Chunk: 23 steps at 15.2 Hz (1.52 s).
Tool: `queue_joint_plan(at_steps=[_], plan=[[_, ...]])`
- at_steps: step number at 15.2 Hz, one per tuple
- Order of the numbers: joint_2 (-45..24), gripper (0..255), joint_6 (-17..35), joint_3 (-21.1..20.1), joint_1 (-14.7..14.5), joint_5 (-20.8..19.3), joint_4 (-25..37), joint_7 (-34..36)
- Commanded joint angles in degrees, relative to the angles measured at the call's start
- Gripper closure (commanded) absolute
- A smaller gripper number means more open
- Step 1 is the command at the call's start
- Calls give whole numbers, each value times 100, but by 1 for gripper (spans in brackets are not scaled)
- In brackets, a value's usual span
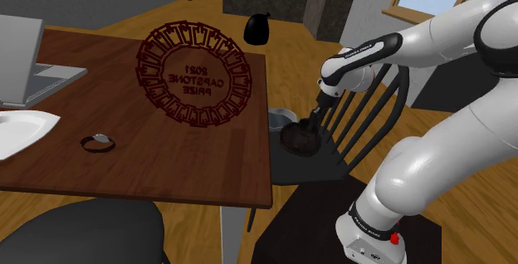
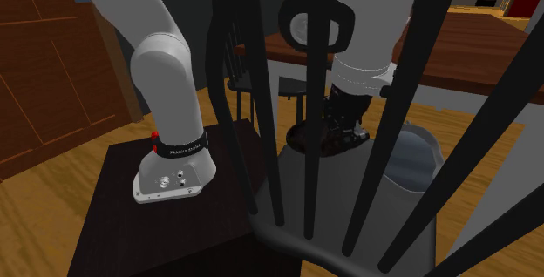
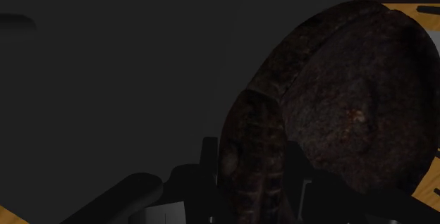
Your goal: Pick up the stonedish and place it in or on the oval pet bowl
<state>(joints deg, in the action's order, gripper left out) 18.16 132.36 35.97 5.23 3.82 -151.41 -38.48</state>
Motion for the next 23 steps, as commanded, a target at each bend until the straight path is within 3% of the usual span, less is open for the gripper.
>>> queue_joint_plan(at_steps=[1,14,19,23], plan=[[138,255,-200,-61,53,-92,84,104],[800,255,-1285,-387,247,-384,586,548],[-441,255,-1285,-131,-256,283,1701,235],[-1460,255,-1483,15,-466,911,2698,-83]])
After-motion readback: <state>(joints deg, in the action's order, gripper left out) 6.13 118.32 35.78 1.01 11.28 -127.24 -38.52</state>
